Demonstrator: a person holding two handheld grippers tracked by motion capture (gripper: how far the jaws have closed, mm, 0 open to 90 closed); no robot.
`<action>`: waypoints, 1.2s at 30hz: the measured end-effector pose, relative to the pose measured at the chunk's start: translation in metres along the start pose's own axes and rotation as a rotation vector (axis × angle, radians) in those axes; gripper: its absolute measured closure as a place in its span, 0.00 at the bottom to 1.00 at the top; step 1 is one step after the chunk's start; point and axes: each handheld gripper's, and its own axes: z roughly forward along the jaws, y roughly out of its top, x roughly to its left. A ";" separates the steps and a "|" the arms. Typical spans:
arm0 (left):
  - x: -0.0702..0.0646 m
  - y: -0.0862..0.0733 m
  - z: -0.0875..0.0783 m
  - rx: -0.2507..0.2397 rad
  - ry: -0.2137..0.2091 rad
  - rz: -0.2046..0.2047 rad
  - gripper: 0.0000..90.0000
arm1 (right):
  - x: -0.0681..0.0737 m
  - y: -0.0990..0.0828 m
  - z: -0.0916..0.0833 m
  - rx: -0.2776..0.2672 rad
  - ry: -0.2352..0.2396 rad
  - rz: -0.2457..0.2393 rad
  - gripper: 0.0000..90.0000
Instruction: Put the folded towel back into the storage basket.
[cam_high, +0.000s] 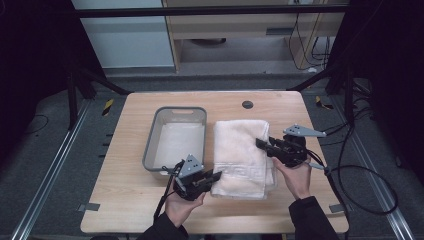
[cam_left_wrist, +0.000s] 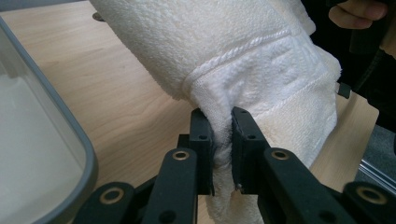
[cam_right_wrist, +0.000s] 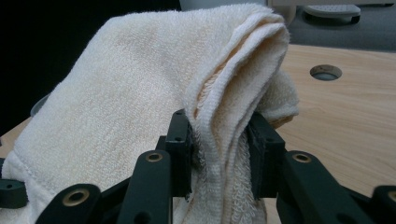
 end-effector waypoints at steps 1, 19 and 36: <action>0.001 0.001 -0.001 0.000 0.000 0.002 0.89 | 0.001 0.002 0.000 -0.002 0.000 0.004 0.74; 0.019 0.023 -0.032 -0.092 0.018 -0.019 0.89 | 0.023 0.044 0.006 -0.057 0.009 -0.034 0.73; 0.037 0.033 -0.057 -0.138 0.065 -0.034 0.89 | 0.046 0.073 0.021 -0.066 0.019 -0.066 0.73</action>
